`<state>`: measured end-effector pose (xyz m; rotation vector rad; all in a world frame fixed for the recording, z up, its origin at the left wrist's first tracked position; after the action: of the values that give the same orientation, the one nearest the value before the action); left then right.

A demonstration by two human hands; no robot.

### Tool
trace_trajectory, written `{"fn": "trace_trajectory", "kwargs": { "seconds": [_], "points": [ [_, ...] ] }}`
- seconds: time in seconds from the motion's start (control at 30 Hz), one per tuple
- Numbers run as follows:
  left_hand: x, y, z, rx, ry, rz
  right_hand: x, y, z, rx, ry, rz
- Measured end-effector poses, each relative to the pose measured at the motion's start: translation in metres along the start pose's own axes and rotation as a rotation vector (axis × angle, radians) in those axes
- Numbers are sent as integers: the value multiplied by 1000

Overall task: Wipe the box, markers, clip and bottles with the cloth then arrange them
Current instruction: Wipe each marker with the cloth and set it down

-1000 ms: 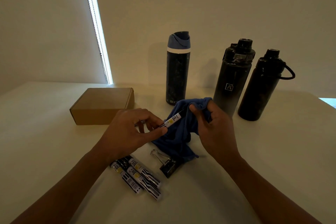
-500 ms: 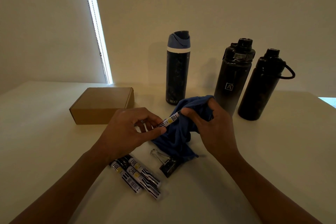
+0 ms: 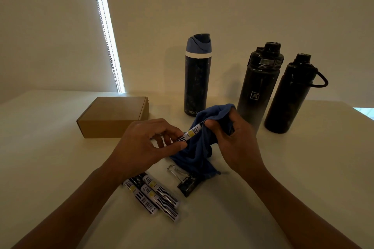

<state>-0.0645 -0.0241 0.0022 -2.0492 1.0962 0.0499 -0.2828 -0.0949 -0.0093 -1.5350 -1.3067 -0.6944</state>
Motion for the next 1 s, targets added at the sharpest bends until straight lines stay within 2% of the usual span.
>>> {"fn": "trace_trajectory", "kwargs": {
  "seconds": [0.07,0.17,0.37,0.5,0.67,0.87,1.0],
  "points": [
    [-2,0,-1,-5,1,14,4,-1,2,-59,-62,25],
    [-5,1,0,-25,9,44,5,-2,1,-130,-59,9],
    [1,-4,1,-73,-16,4,-2,5,2,-3,78,-77],
    [-1,0,1,-50,70,-41,-3,5,1,-35,84,-14],
    [1,-2,0,-80,61,-49,2,1,-1,-125,41,151],
    [2,-3,1,-77,95,-91,3,0,1,1,62,39],
    [2,0,1,-65,126,-101,3,1,-1,25,73,28]
  ]
}}
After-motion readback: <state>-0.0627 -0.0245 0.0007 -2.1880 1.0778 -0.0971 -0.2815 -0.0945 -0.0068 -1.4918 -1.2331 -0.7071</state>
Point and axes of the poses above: each hand's wrist, its own z-axis away from the middle knuckle, its own y-axis out of the palm, x = y × z, the point moved 3 cm from there along -z, towards the middle knuckle, and after that the axes turned 12 degrees about y, right-handed, at the moved point
